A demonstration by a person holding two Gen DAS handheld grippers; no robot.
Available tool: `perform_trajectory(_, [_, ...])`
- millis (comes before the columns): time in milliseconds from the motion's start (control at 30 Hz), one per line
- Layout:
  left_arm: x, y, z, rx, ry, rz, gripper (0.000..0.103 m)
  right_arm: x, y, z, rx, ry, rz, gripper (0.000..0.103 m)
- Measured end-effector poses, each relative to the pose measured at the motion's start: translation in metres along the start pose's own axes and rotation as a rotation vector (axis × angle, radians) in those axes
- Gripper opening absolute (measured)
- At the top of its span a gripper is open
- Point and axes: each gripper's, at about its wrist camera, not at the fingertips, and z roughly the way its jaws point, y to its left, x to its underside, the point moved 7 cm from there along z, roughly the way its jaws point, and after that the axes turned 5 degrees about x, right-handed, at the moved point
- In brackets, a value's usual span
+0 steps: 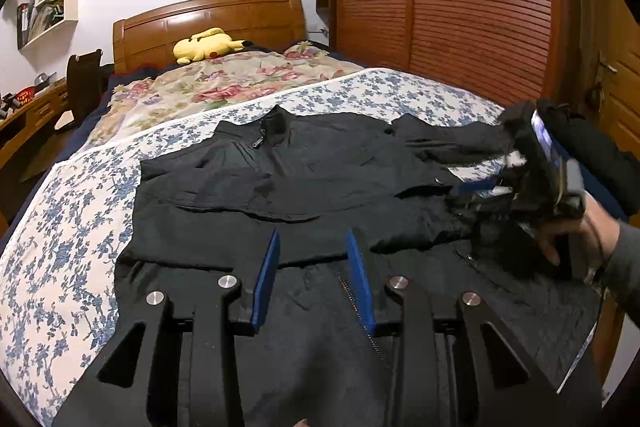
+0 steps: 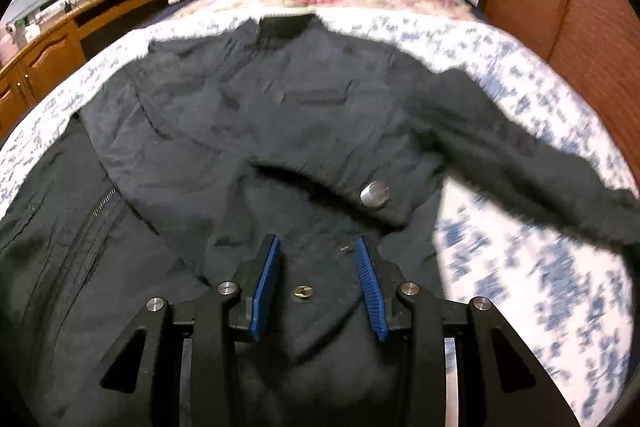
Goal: Fold large clothes
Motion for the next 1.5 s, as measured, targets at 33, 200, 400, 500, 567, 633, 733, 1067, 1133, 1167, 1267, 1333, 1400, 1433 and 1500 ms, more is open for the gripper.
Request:
perform_trajectory(33, [0.0,-0.001,0.001,0.0,0.002,0.003,0.036,-0.002,-0.01,-0.004,0.006,-0.011,0.009,0.045])
perform_trajectory(200, [0.003,-0.007,0.008,0.003,0.016,0.017,0.036,-0.011,-0.071,-0.009,0.083,-0.035,0.099,0.058])
perform_trajectory(400, [0.004,-0.009,0.014,0.007,0.03,0.023,0.037,-0.01,-0.143,0.021,0.165,0.014,0.223,0.061])
perform_trajectory(500, [0.005,-0.01,0.017,0.005,0.037,0.028,0.037,-0.008,-0.177,0.034,0.173,0.033,0.34,0.061])
perform_trajectory(567, [0.006,-0.011,0.018,0.005,0.041,0.031,0.037,-0.009,-0.192,0.045,0.175,0.038,0.409,0.061])
perform_trajectory(633, [0.007,-0.011,0.02,0.008,0.045,0.03,0.037,-0.007,-0.209,0.048,0.176,0.044,0.469,0.061])
perform_trajectory(733, [0.007,-0.011,0.022,0.012,0.05,0.032,0.037,-0.003,-0.228,0.051,0.188,0.05,0.546,0.062])
perform_trajectory(1067, [0.009,-0.015,0.028,0.022,0.062,0.045,0.037,0.01,-0.261,0.063,0.178,0.053,0.749,0.064])
perform_trajectory(1133, [0.009,-0.015,0.029,0.02,0.066,0.047,0.037,0.01,-0.267,0.066,0.178,0.047,0.767,0.064])
perform_trajectory(1167, [0.01,-0.014,0.03,0.018,0.068,0.047,0.037,0.009,-0.269,0.067,0.182,0.046,0.772,0.064])
perform_trajectory(1267, [0.011,-0.012,0.03,0.013,0.072,0.045,0.038,0.003,-0.266,0.065,0.206,0.052,0.754,0.064])
perform_trajectory(1333, [0.012,-0.011,0.03,0.011,0.072,0.043,0.038,-0.003,-0.257,0.058,0.22,0.044,0.706,0.038])
perform_trajectory(1400, [0.012,-0.009,0.029,0.008,0.074,0.042,0.038,-0.011,-0.251,0.054,0.24,0.03,0.649,0.005])
perform_trajectory(1433, [0.011,-0.009,0.029,0.007,0.073,0.042,0.038,-0.018,-0.247,0.051,0.23,0.009,0.629,0.005])
perform_trajectory(1500, [0.012,-0.008,0.028,0.005,0.072,0.042,0.038,-0.032,-0.237,0.042,0.216,-0.036,0.58,0.005])
